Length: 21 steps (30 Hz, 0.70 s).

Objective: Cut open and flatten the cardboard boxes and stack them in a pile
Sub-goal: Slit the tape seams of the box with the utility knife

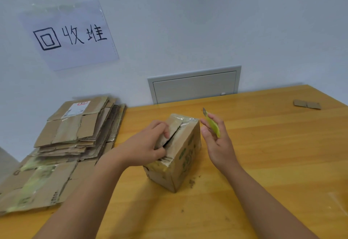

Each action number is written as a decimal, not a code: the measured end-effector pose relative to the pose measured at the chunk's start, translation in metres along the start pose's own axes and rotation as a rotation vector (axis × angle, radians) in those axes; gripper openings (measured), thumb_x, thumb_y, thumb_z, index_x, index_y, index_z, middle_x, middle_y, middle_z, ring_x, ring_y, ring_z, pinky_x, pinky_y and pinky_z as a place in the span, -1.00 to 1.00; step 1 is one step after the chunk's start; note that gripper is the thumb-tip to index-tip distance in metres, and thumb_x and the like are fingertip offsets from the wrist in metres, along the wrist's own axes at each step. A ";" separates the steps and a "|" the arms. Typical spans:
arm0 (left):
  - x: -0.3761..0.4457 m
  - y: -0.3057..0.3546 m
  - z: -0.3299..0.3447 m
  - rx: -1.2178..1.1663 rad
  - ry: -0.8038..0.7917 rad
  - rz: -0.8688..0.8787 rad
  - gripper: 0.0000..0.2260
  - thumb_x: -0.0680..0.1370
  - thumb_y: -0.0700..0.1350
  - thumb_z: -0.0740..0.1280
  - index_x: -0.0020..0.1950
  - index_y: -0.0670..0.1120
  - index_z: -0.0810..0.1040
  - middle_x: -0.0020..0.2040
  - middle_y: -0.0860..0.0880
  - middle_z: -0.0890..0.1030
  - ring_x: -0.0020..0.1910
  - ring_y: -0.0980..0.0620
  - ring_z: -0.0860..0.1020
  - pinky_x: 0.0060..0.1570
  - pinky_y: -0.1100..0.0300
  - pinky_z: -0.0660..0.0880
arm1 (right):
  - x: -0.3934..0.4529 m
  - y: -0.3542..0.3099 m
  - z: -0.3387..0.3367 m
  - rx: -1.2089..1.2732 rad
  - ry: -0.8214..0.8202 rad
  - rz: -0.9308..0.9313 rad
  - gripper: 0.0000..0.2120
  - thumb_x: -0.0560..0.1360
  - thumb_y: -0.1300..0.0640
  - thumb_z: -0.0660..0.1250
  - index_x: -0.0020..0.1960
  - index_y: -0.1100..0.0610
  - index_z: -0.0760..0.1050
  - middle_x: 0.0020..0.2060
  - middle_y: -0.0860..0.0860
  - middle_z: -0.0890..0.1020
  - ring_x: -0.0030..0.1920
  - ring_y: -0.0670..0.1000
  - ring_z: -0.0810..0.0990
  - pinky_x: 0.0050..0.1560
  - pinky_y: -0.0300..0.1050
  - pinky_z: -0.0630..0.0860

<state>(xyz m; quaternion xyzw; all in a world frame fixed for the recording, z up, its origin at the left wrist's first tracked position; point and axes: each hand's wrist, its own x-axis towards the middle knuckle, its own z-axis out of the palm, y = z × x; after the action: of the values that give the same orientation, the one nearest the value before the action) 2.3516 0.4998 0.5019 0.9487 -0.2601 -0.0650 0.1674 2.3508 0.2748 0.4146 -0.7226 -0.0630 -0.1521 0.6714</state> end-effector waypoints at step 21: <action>0.043 0.028 0.013 0.372 0.159 -0.093 -0.45 0.62 0.16 0.21 0.56 0.06 0.17 0.46 0.02 0.33 0.39 -0.02 0.35 0.25 0.06 0.37 | -0.011 -0.001 0.010 -0.261 -0.041 -0.164 -0.32 0.31 -0.47 0.31 0.35 -0.36 0.20 0.24 -0.31 0.48 0.04 -0.05 0.62 -0.02 -0.15 0.57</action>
<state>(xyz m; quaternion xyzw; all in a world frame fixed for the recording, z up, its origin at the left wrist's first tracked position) 2.3728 0.4509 0.4981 0.9764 -0.2095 0.0515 0.0058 2.3413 0.2861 0.4121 -0.7992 -0.1148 -0.1986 0.5556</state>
